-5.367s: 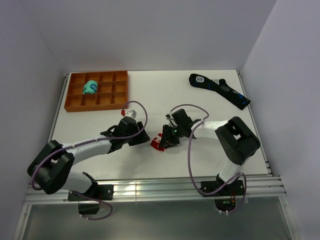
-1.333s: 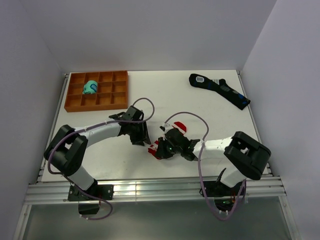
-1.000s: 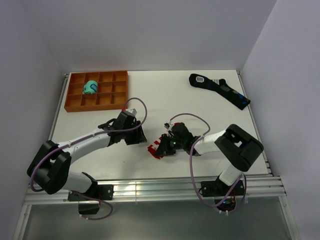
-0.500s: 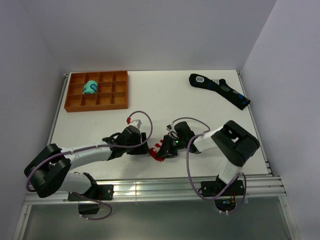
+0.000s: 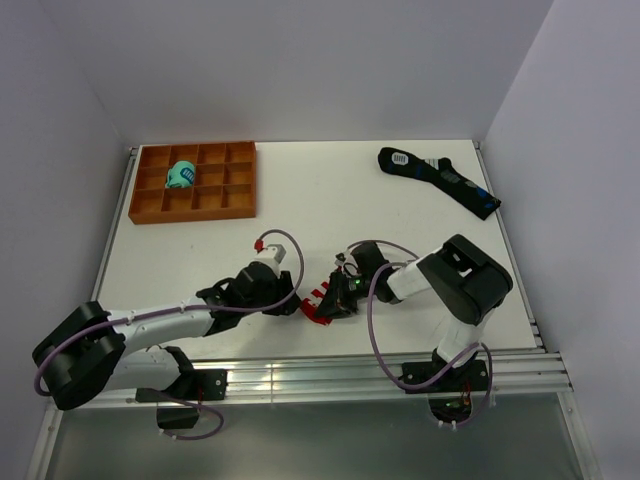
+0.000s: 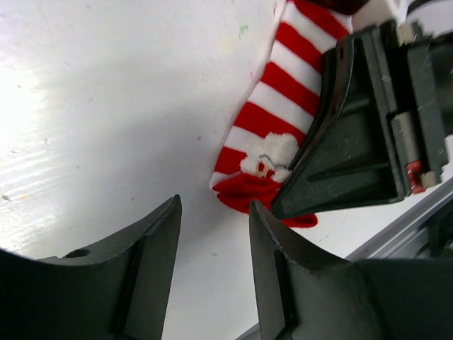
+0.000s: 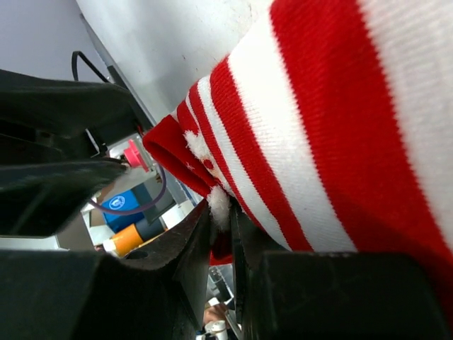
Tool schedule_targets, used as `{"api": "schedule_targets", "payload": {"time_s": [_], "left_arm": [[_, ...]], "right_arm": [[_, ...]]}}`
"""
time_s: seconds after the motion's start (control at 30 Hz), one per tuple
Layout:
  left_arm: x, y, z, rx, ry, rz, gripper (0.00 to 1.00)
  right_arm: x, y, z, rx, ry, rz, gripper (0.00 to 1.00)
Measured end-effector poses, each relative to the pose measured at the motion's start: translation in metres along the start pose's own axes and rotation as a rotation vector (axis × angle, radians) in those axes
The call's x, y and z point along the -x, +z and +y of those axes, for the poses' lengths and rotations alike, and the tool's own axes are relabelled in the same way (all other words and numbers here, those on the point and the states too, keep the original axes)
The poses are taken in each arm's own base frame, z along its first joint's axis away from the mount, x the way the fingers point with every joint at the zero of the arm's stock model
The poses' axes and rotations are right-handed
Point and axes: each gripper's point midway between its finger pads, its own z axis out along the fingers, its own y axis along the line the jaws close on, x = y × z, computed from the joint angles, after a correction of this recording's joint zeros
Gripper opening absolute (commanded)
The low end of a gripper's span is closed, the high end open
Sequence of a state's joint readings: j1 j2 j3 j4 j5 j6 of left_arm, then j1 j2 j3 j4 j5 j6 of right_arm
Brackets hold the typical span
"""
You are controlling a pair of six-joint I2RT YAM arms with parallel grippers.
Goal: Roll the socks
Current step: Roll the sock at the center of the board.
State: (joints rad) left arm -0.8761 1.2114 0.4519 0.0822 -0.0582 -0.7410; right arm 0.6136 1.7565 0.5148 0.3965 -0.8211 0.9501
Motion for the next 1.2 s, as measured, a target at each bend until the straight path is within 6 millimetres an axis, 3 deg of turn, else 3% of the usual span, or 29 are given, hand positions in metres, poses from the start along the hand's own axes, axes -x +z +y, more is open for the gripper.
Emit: {"api": "schedule_targets", "payload": {"time_s": [0.3, 0.77, 1.2], "left_arm": [[-0.013, 0.004, -0.007, -0.023, 0.077, 0.028, 0.64], [-0.014, 0.005, -0.01, -0.042, 0.101, 0.002, 0.56], [-0.023, 0.014, -0.005, 0.002, 0.213, -0.01, 0.6]], "right_arm": [[0.001, -0.004, -0.001, 0.016, -0.005, 0.015, 0.22], [0.004, -0.007, -0.003, 0.024, -0.01, 0.028, 0.22], [0.005, -0.01, -0.001, 0.059, -0.014, 0.044, 0.22]]}}
